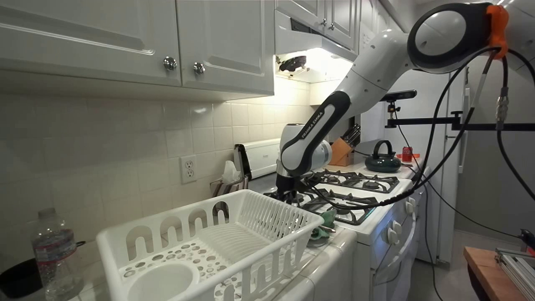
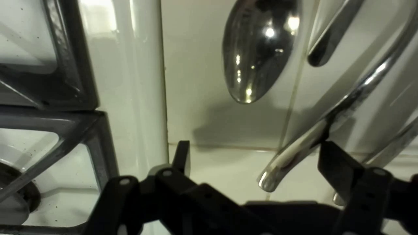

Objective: Put the middle fork in the middle section of the white object

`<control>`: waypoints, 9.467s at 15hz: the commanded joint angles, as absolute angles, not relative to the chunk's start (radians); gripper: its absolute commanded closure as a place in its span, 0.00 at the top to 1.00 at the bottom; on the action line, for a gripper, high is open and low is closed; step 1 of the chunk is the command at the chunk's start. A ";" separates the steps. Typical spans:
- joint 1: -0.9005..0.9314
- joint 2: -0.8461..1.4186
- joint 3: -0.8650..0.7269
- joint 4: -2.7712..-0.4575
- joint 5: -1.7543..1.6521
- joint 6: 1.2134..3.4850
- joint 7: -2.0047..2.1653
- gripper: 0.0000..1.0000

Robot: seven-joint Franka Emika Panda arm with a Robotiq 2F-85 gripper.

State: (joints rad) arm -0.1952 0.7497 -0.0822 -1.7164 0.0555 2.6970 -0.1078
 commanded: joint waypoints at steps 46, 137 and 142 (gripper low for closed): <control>-0.123 0.690 -0.150 -1.775 0.065 2.632 0.194 0.04; -0.143 0.623 -0.166 -1.793 0.093 2.606 0.251 0.04; -0.139 0.511 -0.188 -1.857 0.083 2.593 0.249 0.04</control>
State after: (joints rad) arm -0.1452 0.6035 -0.1801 -1.7842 0.0782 2.6131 0.2423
